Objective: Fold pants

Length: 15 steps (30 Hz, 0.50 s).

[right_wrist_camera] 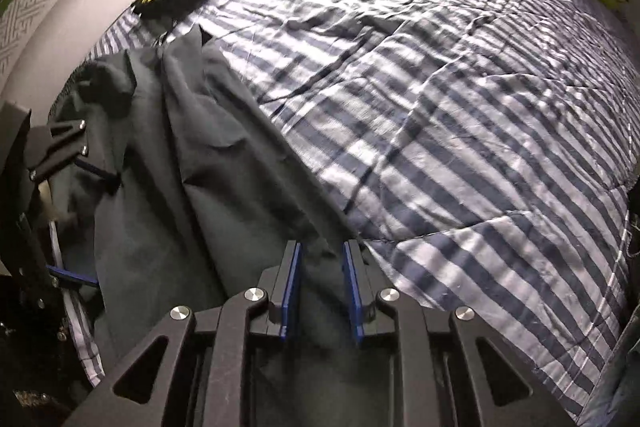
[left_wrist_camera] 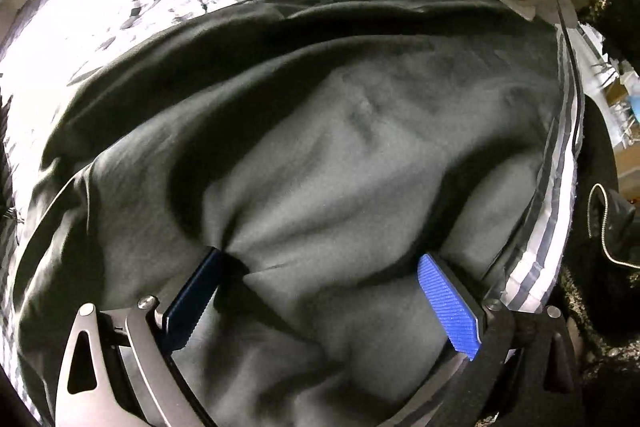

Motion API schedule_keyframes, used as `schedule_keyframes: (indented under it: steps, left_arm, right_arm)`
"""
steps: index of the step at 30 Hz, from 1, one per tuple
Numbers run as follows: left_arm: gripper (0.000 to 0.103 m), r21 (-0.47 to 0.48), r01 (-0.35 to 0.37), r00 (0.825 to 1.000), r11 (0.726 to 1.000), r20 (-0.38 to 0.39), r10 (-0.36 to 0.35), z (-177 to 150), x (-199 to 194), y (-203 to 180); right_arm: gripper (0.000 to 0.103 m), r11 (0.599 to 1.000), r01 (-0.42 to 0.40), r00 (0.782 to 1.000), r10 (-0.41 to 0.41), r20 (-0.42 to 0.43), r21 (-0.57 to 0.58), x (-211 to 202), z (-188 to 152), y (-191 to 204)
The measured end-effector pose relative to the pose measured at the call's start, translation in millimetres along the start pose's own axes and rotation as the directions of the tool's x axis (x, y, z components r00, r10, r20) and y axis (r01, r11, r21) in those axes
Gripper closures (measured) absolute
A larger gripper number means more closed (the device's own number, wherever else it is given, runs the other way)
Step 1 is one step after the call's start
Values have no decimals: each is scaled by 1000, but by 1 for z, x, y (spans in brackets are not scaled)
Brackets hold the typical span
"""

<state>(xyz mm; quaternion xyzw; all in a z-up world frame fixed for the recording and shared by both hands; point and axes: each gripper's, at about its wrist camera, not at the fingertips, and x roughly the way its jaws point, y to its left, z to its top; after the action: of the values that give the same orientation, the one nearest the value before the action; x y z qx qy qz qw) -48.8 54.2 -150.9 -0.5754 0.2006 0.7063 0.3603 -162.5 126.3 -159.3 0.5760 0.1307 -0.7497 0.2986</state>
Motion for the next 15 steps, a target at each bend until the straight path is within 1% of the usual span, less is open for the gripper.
schedule_keyframes:
  steps: [4, 6, 8, 9, 10, 11, 12, 13, 14, 15]
  left_arm:
    - [1, 5, 6, 1000, 1000, 6, -6, 0, 1, -2]
    - [1, 16, -2, 1000, 1000, 8, 2, -1, 1, -4]
    - [1, 14, -1, 1000, 1000, 12, 1, -2, 1, -4]
    - [1, 14, 0, 1000, 1000, 15, 0, -3, 0, -5]
    - [1, 14, -1, 1000, 1000, 15, 1, -3, 0, -5]
    - [1, 15, -1, 1000, 1000, 13, 1, -3, 0, -6]
    - [1, 17, 2, 1000, 1000, 7, -2, -4, 0, -6]
    - [1, 20, 3, 1000, 1000, 2, -4, -5, -1, -7]
    - [1, 23, 5, 1000, 1000, -5, -5, -5, -2, -6]
    - [1, 13, 8, 1000, 1000, -8, -7, -6, -4, -4]
  right_arm:
    - [84, 1000, 18, 1000, -18, -7, -24, -1, -2, 3]
    - [102, 998, 52, 999, -52, -4, -46, -1, -3, 7]
    - [102, 994, 89, 996, -88, 11, -69, -3, -2, 11]
    - [102, 990, 130, 991, -128, 36, -62, -6, 0, 8]
    - [102, 983, 180, 982, -178, 62, -30, -9, 2, 1]
    - [102, 985, 175, 982, -175, 71, 2, -11, 4, -7]
    - [102, 992, 126, 990, -128, 66, 26, -12, 4, -13]
    - [102, 992, 123, 991, -124, 53, 19, -14, 4, -13]
    - [100, 986, 165, 985, -165, 55, -2, -18, 4, -9]
    - [97, 984, 179, 982, -178, 62, 3, -23, 4, -7]
